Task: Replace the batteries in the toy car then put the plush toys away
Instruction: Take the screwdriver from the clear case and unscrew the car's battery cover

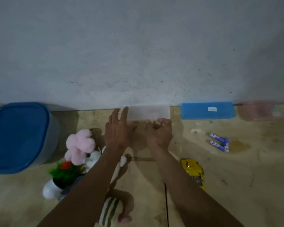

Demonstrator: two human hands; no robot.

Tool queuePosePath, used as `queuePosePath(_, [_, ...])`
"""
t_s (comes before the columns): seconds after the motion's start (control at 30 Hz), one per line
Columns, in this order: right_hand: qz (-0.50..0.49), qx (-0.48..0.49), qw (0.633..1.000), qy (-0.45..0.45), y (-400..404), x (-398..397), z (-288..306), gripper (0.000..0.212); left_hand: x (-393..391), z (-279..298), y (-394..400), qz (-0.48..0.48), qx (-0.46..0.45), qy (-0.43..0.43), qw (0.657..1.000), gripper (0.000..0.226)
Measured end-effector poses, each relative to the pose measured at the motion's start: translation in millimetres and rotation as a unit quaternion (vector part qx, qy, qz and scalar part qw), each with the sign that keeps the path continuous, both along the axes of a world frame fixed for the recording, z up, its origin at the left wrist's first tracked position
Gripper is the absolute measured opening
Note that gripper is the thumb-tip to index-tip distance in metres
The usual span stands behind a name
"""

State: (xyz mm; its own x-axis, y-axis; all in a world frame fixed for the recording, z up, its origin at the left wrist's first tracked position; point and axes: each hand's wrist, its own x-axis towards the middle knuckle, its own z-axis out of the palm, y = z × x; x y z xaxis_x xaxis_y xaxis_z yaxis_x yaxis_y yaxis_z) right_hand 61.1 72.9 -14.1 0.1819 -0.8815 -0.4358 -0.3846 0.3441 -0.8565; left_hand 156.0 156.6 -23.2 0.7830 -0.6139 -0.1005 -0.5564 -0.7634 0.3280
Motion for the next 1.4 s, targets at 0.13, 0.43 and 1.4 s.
queuePosePath(0.13, [-0.148,0.051,0.985,-0.068,5,36,-11,0.038,15,-11,-6,-0.034,-0.038,0.032,0.998,0.065])
queuePosePath(0.43, [-0.253,0.203,0.931,-0.168,4,43,-14,0.045,29,-16,-6,-0.081,-0.050,0.009,0.995,0.052])
queuePosePath(1.4, [0.345,-0.374,0.845,0.161,-47,-8,-17,0.062,20,-7,2,-0.005,-0.183,0.083,0.980,0.059])
